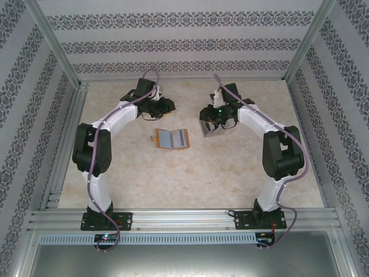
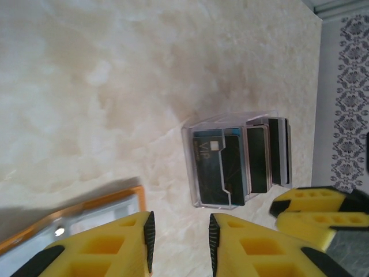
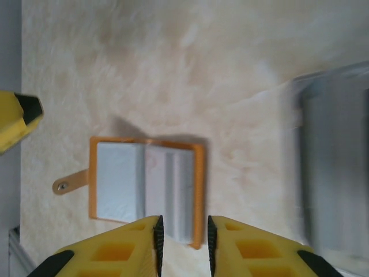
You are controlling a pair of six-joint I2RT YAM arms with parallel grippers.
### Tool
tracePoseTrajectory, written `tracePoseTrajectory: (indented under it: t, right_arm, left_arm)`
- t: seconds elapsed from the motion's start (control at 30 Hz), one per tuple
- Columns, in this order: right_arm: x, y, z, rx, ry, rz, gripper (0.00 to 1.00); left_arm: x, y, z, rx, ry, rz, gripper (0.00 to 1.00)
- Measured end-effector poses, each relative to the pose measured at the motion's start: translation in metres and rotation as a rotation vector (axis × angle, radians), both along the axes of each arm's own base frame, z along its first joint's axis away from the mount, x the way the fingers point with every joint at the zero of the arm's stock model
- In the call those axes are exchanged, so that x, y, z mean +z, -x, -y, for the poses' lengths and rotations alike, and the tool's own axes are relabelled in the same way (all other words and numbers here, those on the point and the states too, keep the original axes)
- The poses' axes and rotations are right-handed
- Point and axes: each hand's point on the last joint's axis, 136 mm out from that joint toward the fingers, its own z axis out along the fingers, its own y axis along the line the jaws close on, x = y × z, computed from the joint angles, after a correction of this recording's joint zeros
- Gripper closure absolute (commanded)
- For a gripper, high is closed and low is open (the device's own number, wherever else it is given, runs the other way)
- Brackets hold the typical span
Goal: Put the credit cards into the card holder
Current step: Pick up the credit card from the storage box.
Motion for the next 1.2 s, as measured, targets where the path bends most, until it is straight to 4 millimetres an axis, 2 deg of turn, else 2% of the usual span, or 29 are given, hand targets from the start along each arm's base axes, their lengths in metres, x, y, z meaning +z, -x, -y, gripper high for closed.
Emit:
tracePoseTrajectory:
  t: [0.23, 0.43, 0.6, 0.83, 1.0, 1.2]
  right_arm:
    - [0.008, -0.014, 0.062, -0.123, 0.070, 0.033, 0.68]
    - [0.007, -0.017, 0.094, -0.177, 0.129, 0.041, 0.66]
    - [-0.002, -0.016, 0.097, -0.167, 0.153, 0.014, 0.65]
    - [-0.022, -0.030, 0.096, -0.144, 0.169, -0.040, 0.63]
    - [-0.023, -0.038, 0.095, -0.132, 0.176, -0.053, 0.63]
    - [-0.024, -0.041, 0.086, -0.103, 0.184, -0.058, 0.61]
  left_arm:
    - [-0.015, -0.007, 0.046, -0.087, 0.023, -0.016, 0.62]
    - [-0.025, -0.007, 0.079, -0.150, 0.042, -0.027, 0.61]
    - [-0.033, -0.006, 0.104, -0.194, 0.056, -0.037, 0.61]
    - [-0.053, -0.004, 0.130, -0.238, 0.058, -0.073, 0.60]
    - [-0.066, 0.003, 0.139, -0.257, 0.055, -0.106, 0.60]
    - [-0.067, 0.007, 0.142, -0.268, 0.058, -0.116, 0.60]
